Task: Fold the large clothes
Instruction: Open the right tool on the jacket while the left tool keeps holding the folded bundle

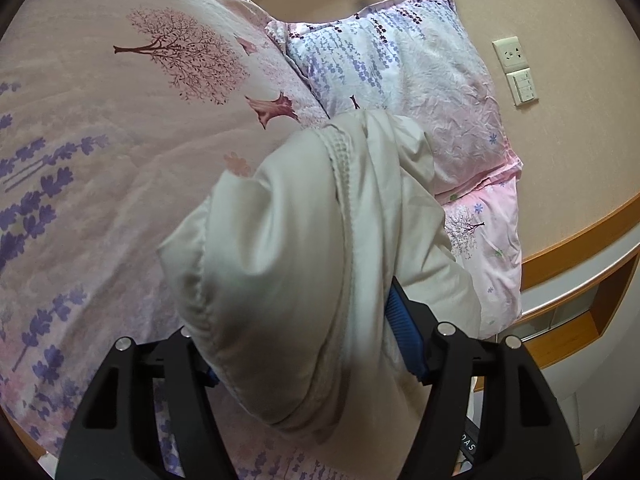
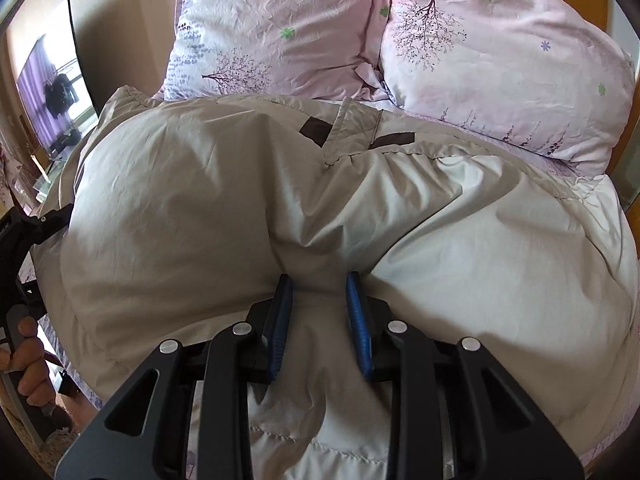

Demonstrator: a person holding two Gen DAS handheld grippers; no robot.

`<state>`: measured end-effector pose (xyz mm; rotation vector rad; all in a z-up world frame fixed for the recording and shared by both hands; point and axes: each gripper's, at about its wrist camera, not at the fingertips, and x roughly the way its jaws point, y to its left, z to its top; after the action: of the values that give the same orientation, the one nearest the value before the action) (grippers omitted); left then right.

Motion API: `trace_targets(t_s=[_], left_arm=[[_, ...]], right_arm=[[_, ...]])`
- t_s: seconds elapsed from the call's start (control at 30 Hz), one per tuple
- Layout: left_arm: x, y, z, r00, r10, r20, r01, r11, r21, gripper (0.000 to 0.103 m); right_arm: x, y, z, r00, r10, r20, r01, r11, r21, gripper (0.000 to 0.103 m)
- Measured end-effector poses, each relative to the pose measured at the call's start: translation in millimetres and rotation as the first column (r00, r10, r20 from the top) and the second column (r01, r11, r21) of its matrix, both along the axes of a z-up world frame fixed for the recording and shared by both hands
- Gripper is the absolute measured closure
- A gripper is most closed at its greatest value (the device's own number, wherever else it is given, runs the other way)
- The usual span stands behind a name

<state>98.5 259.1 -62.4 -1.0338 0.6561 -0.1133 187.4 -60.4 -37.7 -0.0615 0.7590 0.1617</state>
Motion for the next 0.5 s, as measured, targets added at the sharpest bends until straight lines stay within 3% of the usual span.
trace_targets(t_s=[0.2, 0.33, 0.5], left_arm=[[1, -1, 1, 1.000, 0.006, -0.009, -0.005, 1.000, 0.014, 0.038], [1, -5, 8, 1.000, 0.001, 0.013, -0.001, 0.999, 0.033, 0.053], [-1, -17, 40, 0.994, -0.041, 0.106, 0.029, 0.994, 0.108, 0.069]], right_arm=[[-11, 10, 2, 1.000, 0.014, 0.027, -0.013, 1.000, -0.010, 0.073], [-5, 16, -5, 1.000, 0.019, 0.017, -0.018, 0.999, -0.037, 0.073], [6, 13, -12, 0.999, 0.032, -0.029, -0.032, 0.999, -0.009, 0.073]])
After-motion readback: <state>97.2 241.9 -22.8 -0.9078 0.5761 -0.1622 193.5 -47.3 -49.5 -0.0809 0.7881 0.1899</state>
